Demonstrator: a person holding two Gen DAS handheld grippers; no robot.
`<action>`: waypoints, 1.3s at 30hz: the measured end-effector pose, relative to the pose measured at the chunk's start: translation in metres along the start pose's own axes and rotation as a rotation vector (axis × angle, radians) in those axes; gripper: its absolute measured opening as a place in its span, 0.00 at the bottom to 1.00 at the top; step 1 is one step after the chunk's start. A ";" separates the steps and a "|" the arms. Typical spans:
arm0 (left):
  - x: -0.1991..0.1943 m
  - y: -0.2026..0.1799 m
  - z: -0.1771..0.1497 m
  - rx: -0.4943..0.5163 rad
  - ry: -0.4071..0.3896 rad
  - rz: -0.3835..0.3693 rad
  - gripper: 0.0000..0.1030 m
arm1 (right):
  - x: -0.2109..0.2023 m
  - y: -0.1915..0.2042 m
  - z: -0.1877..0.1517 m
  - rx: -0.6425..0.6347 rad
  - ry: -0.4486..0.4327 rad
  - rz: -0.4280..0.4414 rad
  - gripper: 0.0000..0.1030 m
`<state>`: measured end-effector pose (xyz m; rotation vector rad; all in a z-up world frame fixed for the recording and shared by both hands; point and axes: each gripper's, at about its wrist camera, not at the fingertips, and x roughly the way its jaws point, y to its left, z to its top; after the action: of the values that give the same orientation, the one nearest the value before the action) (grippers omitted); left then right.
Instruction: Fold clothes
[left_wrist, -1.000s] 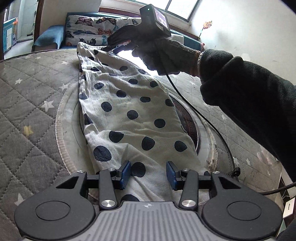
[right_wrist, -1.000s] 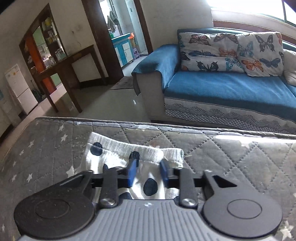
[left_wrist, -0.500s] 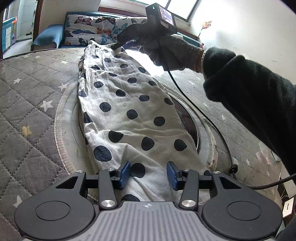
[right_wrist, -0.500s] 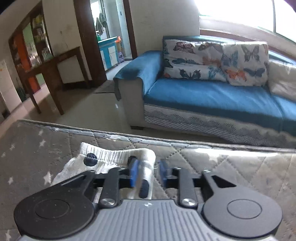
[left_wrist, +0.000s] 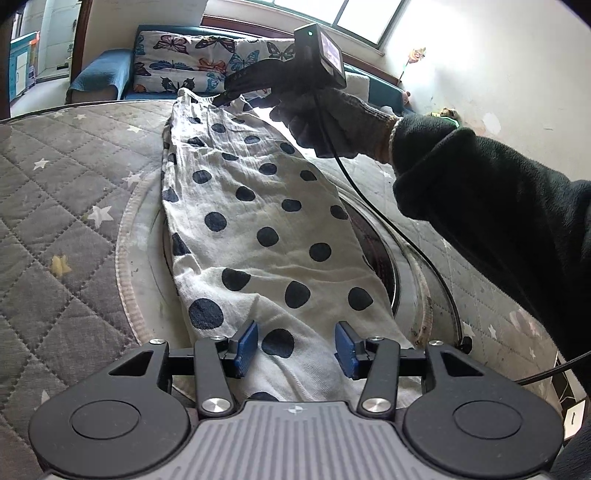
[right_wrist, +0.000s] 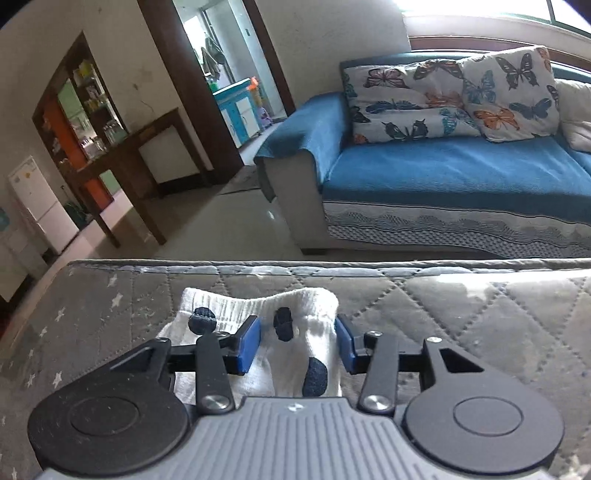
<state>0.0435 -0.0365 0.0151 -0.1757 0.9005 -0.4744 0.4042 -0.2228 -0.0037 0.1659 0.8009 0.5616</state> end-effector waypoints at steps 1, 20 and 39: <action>0.000 0.001 0.000 -0.005 -0.002 -0.001 0.50 | 0.000 -0.001 0.000 0.010 0.003 0.008 0.23; -0.032 0.032 -0.002 -0.116 -0.096 0.118 0.59 | -0.115 0.056 -0.035 -0.147 -0.079 0.205 0.12; -0.078 0.049 -0.022 -0.202 -0.170 0.200 0.59 | -0.270 0.152 -0.251 -0.573 -0.023 0.322 0.12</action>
<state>0.0014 0.0443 0.0400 -0.3021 0.7889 -0.1793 0.0102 -0.2562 0.0463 -0.2304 0.5658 1.0688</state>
